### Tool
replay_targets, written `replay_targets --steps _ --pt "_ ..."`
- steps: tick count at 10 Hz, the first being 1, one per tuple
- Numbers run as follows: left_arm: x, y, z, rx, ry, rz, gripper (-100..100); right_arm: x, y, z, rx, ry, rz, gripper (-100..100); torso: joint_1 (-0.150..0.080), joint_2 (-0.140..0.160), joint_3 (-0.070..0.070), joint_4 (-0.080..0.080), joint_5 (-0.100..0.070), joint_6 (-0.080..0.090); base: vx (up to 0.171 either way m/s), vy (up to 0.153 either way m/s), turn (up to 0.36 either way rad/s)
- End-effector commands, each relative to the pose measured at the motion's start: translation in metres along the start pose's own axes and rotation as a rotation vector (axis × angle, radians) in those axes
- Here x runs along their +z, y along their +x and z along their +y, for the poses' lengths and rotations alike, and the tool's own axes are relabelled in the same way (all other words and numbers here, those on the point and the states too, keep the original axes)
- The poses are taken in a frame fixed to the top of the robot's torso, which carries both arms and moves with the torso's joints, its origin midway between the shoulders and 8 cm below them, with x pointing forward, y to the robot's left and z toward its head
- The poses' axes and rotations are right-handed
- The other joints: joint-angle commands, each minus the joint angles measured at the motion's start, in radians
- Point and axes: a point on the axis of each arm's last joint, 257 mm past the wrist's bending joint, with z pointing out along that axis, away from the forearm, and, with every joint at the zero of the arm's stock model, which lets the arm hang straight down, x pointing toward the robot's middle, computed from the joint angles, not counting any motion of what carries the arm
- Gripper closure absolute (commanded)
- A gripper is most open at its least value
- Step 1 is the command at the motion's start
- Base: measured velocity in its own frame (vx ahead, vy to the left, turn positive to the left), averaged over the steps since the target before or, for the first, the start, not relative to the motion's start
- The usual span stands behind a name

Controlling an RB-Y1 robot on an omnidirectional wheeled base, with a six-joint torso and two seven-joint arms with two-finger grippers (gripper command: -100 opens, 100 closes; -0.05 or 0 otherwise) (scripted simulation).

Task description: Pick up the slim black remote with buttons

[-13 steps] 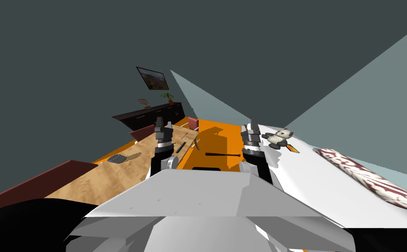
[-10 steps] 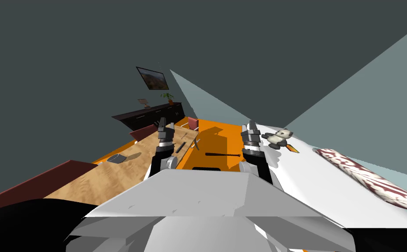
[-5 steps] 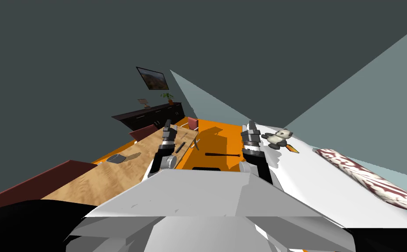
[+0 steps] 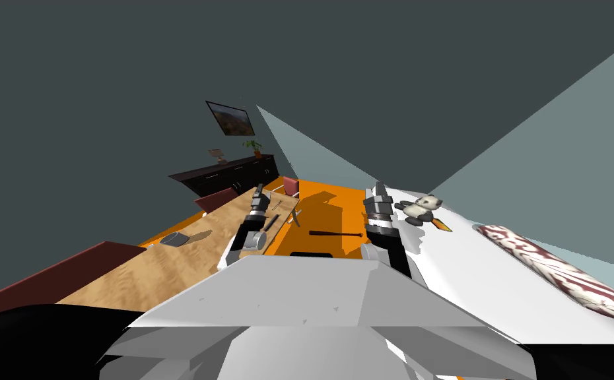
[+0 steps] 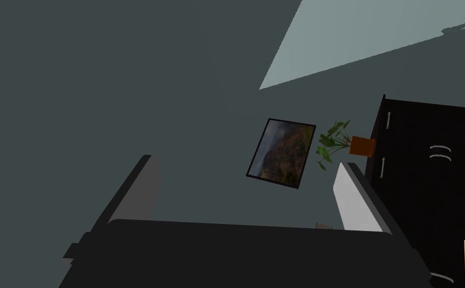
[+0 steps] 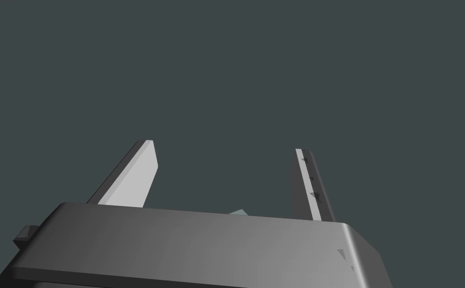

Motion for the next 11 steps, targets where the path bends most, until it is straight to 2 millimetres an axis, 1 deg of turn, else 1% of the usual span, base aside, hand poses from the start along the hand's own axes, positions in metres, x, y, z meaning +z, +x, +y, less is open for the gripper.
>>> replay_targets --steps 1,2,3,4,5,6,7,8,9,10,11 --pt "0.002 -0.004 0.027 -0.034 -0.072 -0.002 -100 0.000 0.000 0.000 0.000 0.000 0.000 0 0.000 0.000 0.000 0.000 0.000 0.000 0.019 -0.016 0.015" --pt "0.001 -0.004 0.031 -0.034 -0.092 -0.002 -100 0.000 0.000 0.000 0.000 0.000 0.000 0 0.000 0.000 0.000 0.000 0.000 0.000 0.014 -0.013 0.008" --pt "0.003 -0.008 0.050 -0.058 -0.142 -0.006 -100 0.000 0.000 0.000 0.000 0.000 0.000 0 0.000 0.000 0.000 0.000 0.000 0.000 0.014 -0.009 0.008" --pt "0.002 -0.008 0.053 -0.058 -0.153 -0.006 -100 0.000 0.000 0.000 0.000 0.000 0.000 0 0.000 0.000 0.000 0.000 0.000 0.000 0.012 -0.008 0.006" --pt "0.003 -0.012 0.074 -0.084 -0.213 -0.012 -100 0.000 0.000 0.000 0.000 0.000 0.000 0 0.000 0.000 0.000 0.000 0.000 0.000 0.018 -0.009 0.013" --pt "0.003 -0.012 0.076 -0.084 -0.218 -0.012 -100 0.000 0.000 0.000 0.000 0.000 0.000 0 0.000 0.000 0.000 0.000 0.000 0.000 0.015 -0.007 0.007" --pt "0.002 -0.017 0.096 -0.112 -0.272 -0.021 -100 0.000 0.000 0.000 0.000 0.000 0.000 0 0.000 0.000 0.000 0.000 0.000 0.000 0.018 -0.010 0.014" --pt "0.002 -0.017 0.099 -0.112 -0.284 -0.021 -100 0.000 0.000 0.000 0.000 0.000 0.000 0 0.000 0.000 0.000 0.000 0.000 0.000 0.019 -0.010 0.006" --pt "0.000 -0.022 0.120 -0.141 -0.342 -0.032 -100 0.000 0.000 0.000 0.000 0.000 0.000 0 0.000 0.000 0.000 0.000 0.000 0.000 0.021 -0.013 0.019" --pt "-0.001 -0.022 0.122 -0.141 -0.353 -0.033 -100 0.000 0.000 0.000 0.000 0.000 0.000 0 0.000 -0.001 0.000 0.000 0.000 0.000 0.018 -0.010 0.008" --pt "-0.002 -0.026 0.140 -0.172 -0.409 -0.045 -100 0.000 0.000 0.000 0.000 0.000 0.000 0 0.000 0.000 0.000 0.000 0.000 0.000 0.022 -0.011 0.022"
